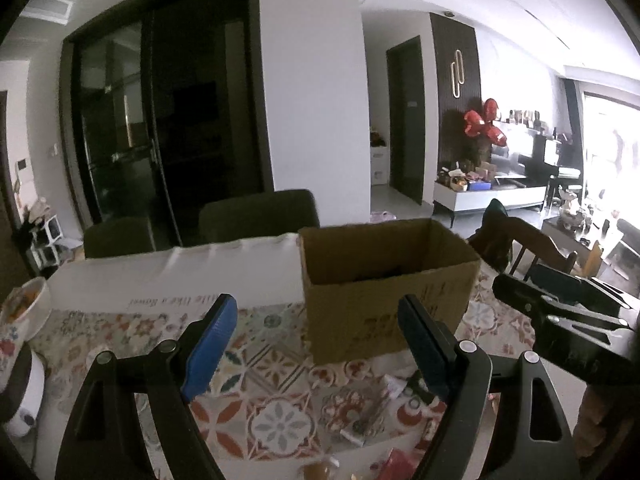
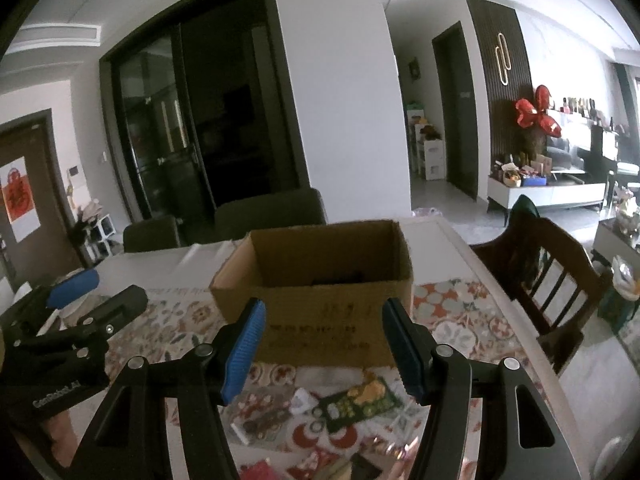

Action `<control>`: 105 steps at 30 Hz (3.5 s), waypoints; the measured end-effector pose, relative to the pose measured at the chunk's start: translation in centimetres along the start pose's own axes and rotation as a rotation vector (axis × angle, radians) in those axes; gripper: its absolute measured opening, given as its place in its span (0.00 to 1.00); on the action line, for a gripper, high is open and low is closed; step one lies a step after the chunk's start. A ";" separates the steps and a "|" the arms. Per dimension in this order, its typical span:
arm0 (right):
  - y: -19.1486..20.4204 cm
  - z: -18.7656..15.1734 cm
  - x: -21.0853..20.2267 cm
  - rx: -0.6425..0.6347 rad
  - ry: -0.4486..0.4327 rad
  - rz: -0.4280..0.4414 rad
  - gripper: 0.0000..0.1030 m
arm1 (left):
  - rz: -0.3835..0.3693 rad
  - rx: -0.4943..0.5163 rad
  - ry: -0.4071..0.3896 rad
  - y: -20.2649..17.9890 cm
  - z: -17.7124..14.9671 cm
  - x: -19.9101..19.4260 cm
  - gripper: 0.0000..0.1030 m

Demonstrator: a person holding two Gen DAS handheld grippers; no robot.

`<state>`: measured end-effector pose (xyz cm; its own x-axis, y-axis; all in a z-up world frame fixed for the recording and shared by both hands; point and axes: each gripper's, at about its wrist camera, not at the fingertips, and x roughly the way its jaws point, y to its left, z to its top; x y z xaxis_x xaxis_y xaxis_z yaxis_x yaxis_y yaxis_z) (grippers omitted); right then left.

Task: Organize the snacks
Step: 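Withdraw both tools from the box back toward the remaining snacks, then grasp the round cake with the left tool while the right tool grasps the red-and-white packet, then lift both snacks into the cardboard box and open both tools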

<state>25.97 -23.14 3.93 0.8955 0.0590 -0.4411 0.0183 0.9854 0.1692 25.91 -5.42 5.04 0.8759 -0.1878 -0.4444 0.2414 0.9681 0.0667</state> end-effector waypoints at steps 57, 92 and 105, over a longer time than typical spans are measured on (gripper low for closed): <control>3.1 -14.7 5.8 -0.116 0.328 -0.007 0.59 | -0.059 -0.122 0.422 2.7 -17.0 6.8 0.62; 3.4 -15.2 8.4 -0.115 0.389 0.039 0.23 | -0.071 -0.140 0.420 2.6 -16.6 7.4 0.29; 2.9 -12.9 5.1 -0.096 0.300 0.058 0.23 | -0.086 -0.130 0.317 1.4 -12.9 3.8 0.29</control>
<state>24.83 -17.94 -9.21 0.7223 0.1462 -0.6759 -0.0841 0.9887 0.1240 24.17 -2.62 -8.03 0.6768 -0.2284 -0.6999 0.2352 0.9679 -0.0885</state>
